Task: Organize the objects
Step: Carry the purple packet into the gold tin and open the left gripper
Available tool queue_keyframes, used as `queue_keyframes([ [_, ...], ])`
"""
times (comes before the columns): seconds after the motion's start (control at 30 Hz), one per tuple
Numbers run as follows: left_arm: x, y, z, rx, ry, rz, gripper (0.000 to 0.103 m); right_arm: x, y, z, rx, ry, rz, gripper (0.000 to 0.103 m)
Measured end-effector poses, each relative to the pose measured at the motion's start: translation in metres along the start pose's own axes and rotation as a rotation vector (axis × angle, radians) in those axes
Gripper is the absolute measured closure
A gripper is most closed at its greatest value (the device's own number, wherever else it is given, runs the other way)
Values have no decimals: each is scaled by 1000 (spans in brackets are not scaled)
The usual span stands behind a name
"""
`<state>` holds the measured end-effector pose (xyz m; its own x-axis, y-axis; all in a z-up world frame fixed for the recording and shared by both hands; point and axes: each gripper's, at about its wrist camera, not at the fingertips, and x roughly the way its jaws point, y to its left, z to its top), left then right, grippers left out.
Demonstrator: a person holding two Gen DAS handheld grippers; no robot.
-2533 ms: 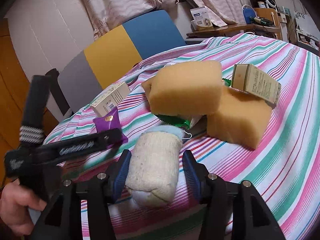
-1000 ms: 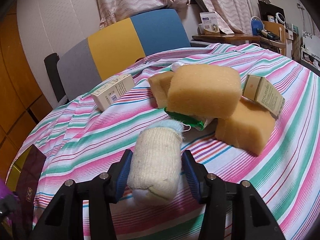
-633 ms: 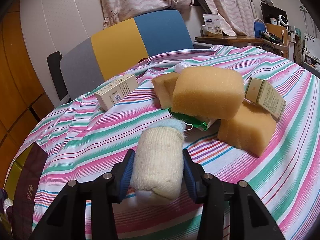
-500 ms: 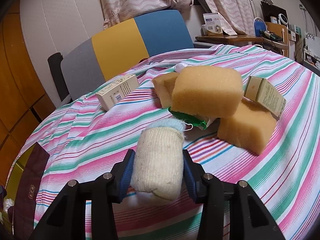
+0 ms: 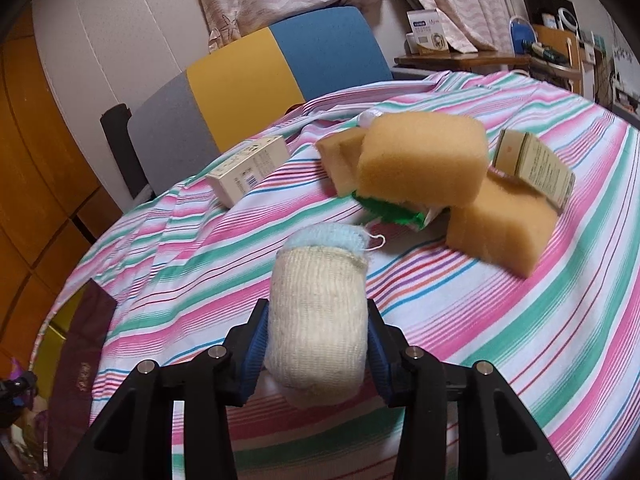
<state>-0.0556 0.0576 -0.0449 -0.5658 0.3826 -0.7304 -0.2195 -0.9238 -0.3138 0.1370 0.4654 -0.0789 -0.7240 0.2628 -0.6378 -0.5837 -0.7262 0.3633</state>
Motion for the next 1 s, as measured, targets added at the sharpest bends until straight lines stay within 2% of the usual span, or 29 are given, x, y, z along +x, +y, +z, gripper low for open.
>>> queue_keyframes([
  [0.23,9,24,12,-60,14,67,60,-9,41,-12,-54,38,111,58],
  [0.53,15,40,15,-104,23,98,60,-23,102,-23,-131,66,282,58],
  [0.7,13,44,17,-128,6,108,46,-36,129,-27,-178,78,359,58],
  [0.8,4,40,14,-104,-35,118,31,-43,147,-31,-226,83,408,58],
  [0.87,-1,36,12,-85,-58,127,16,-48,160,-35,-256,89,437,58],
  [1.0,-11,30,4,-52,-85,108,6,-51,178,-42,-293,105,476,58],
])
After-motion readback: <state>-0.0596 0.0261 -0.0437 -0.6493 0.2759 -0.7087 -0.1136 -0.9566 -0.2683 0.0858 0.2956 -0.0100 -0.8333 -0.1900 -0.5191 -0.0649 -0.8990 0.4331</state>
